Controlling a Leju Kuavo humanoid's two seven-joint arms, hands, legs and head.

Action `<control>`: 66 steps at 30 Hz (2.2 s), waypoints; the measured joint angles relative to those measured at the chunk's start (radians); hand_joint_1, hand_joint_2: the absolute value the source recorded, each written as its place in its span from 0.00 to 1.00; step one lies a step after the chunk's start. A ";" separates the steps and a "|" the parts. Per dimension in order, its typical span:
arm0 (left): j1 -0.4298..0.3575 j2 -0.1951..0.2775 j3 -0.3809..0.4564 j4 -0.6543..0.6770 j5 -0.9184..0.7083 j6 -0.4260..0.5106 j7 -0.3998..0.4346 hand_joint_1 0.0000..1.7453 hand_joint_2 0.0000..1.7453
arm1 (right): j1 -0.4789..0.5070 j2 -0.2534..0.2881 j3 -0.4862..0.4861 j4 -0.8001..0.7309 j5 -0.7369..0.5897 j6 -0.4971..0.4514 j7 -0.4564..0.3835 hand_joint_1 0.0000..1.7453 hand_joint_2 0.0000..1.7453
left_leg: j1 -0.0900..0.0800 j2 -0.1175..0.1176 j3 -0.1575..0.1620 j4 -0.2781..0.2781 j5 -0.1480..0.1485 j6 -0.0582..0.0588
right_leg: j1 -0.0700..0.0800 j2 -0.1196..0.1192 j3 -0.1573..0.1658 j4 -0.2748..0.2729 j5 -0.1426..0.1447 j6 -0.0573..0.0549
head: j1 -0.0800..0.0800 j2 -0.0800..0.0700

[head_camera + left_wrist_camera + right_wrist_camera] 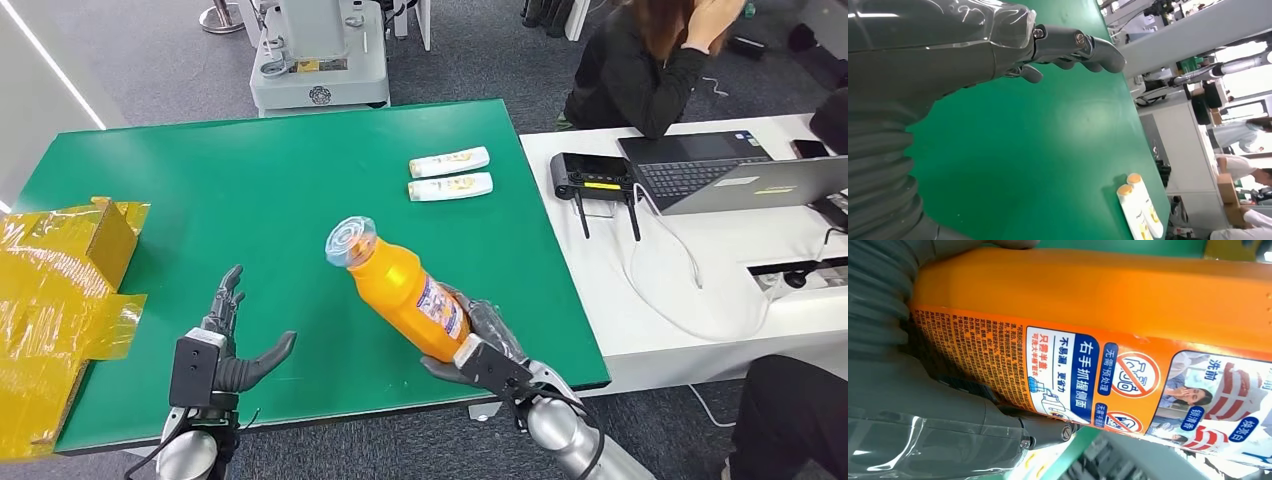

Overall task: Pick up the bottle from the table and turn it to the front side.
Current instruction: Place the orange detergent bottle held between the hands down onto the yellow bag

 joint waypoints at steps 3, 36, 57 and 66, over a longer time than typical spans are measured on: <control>-0.038 0.002 0.004 0.000 0.017 -0.026 0.000 0.00 1.00 | 0.004 0.020 -0.059 -0.018 0.000 -0.020 -0.027 1.00 1.00 | 0.000 0.000 0.000 0.000 0.001 0.000 | 0.000 0.000 0.000 0.000 0.001 0.000 | 0.000 0.000; -0.438 -0.004 -0.052 0.130 0.592 -0.547 0.264 0.00 1.00 | -0.426 0.132 -0.079 0.413 -0.049 -0.075 -0.168 1.00 1.00 | 0.000 0.001 -0.003 0.000 0.004 0.000 | 0.000 0.001 -0.003 0.001 0.004 -0.001 | 0.000 0.000; -0.565 -0.076 -0.103 0.289 0.464 -0.367 0.136 0.00 1.00 | -0.510 0.310 0.014 0.565 -0.048 -0.048 -0.149 1.00 1.00 | 0.000 0.001 -0.003 0.000 0.004 0.000 | 0.000 0.002 -0.004 0.001 0.004 -0.001 | 0.000 0.000; -0.599 -0.107 -0.103 0.338 0.431 -0.315 0.111 0.00 1.00 | -0.523 0.361 0.020 0.596 -0.051 -0.052 -0.135 1.00 1.00 | 0.000 0.001 -0.004 0.001 0.004 0.000 | 0.000 0.001 -0.004 0.001 0.004 -0.001 | 0.000 0.000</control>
